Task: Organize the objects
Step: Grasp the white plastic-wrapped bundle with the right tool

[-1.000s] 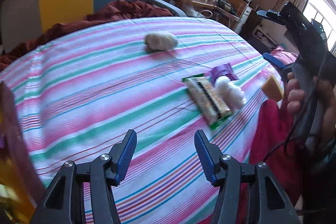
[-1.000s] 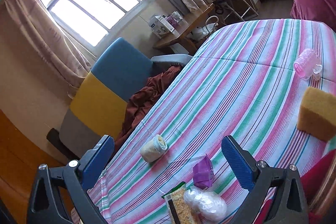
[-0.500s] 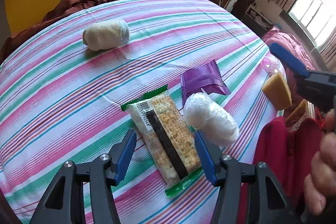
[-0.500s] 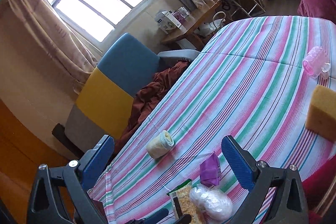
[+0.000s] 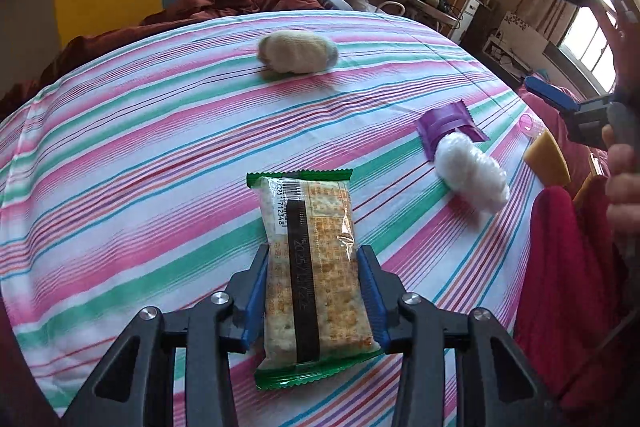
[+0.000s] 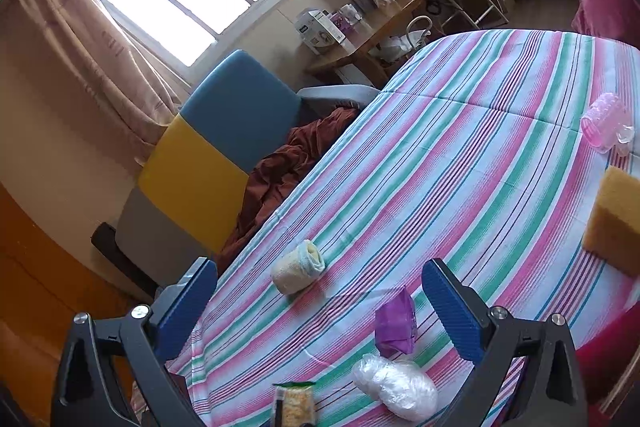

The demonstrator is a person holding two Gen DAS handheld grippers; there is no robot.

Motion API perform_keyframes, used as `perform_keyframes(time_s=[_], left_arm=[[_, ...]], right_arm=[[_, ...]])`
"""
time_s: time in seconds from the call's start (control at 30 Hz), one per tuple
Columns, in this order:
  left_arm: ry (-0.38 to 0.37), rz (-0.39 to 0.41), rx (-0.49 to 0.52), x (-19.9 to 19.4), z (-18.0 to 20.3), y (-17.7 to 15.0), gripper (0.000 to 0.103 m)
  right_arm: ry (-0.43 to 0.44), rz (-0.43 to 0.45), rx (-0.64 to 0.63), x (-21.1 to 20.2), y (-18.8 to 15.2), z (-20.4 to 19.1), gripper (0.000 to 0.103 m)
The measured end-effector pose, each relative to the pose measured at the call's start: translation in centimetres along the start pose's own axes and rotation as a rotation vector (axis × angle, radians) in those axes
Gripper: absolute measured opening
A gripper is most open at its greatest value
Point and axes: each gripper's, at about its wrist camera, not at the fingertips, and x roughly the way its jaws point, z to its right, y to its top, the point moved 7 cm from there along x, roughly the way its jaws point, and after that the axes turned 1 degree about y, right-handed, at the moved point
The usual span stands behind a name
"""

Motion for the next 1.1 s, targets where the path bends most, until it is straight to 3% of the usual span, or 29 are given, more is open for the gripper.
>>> perform_keyframes(time_s=[0.2,0.33,0.43,0.5,0.57,0.7,0.9,1.0,1.03,1.1], left_arm=[[0.019,0.045,-0.076,-3.2,-4.0,-3.5,0.042],[0.020,0.068,-0.065,-3.3,-3.6,-3.9,0.042],[0.019,0.089,-0.061,-3.3,-3.4,-4.0,0.042],[0.009,0.104,-0.070,-3.4,-3.6,-4.1,0.042],[0.003,0.105,-0.076,-3.4,-3.7,-4.1,0.042],[-0.005,0.111,-0.077,-3.4,-3.8,-4.2,0.042],[-0.033,0.124,-0.098,-3.5,-4.1,-4.3,0.042],[-0.047,0.129,-0.107,-3.5,-4.1,-4.4,0.042],[-0.053,0.130,-0.111,-3.6,-4.3,-4.4,0.042],[-0.061,0.131,-0.114,-3.6,-4.3,-4.5,0.042]], right_arm=[[-0.054,-0.071,-0.037,1.5,-0.8,-0.1,0.103],[-0.103,-0.109,-0.051,2.2,-1.3,0.1,0.103],[-0.148,-0.197,-0.075,3.6,-2.4,0.2,0.103],[-0.160,-0.318,-0.082,5.3,-4.0,0.3,0.103],[-0.224,-0.412,-0.086,6.6,-5.5,0.9,0.103],[-0.351,-0.429,-0.146,6.8,-6.1,1.4,0.103],[-0.495,-0.558,-0.266,7.3,-8.0,1.8,0.102],[-0.543,-0.643,-0.308,8.1,-9.8,2.2,0.073],[-0.547,-0.669,-0.326,8.5,-10.4,2.2,0.048],[-0.553,-0.678,-0.381,9.0,-11.1,1.7,0.045]])
